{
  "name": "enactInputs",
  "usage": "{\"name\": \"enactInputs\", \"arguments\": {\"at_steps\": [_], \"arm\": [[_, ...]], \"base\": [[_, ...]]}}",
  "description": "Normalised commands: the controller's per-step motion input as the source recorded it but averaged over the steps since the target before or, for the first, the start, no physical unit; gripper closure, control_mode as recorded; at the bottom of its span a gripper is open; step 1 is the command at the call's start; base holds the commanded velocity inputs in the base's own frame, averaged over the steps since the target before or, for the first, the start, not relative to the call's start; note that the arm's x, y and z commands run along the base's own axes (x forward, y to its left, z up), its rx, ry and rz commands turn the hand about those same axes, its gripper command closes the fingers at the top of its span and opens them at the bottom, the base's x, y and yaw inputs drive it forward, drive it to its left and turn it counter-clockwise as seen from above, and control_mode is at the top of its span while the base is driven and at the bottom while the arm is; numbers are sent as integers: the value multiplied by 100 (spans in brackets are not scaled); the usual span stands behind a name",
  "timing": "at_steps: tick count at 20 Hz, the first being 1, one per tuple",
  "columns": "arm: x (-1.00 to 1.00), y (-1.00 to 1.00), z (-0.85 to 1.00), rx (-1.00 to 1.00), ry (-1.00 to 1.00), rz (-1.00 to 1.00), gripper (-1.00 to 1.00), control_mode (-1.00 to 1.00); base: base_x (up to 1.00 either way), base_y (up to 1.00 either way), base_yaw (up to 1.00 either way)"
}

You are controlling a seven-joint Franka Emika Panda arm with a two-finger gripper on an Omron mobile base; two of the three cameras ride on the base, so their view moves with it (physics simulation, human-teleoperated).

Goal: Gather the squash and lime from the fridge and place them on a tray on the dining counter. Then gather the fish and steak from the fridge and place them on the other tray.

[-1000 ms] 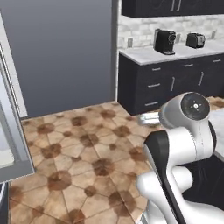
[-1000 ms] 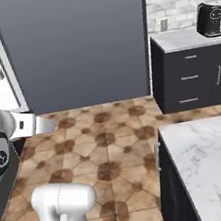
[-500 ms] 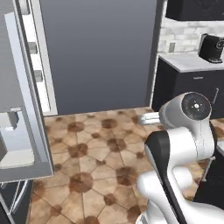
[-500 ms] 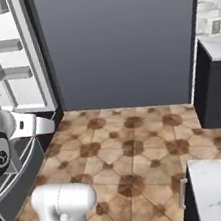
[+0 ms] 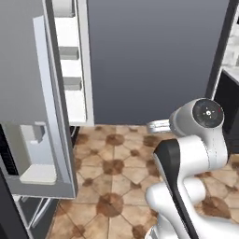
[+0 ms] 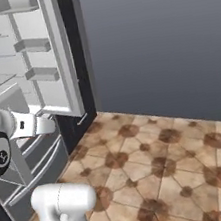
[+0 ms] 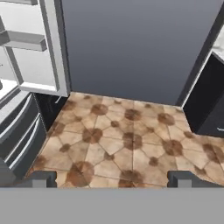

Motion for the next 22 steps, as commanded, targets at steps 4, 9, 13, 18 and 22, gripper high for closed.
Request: {"name": "enactInputs", "arguments": {"at_steps": [4, 9, 13, 18, 22], "arm": [[0, 0, 0, 0, 0, 0, -100, 100], [0, 0, 0, 0, 0, 0, -100, 100], [0, 0, 0, 0, 0, 0, -100, 100], [0, 0, 0, 0, 0, 0, -100, 100], [0, 0, 0, 0, 0, 0, -100, 100]], "base": [[36, -23, 48], [13, -49, 45], [4, -60, 33], [33, -45, 25], [47, -34, 20]]}}
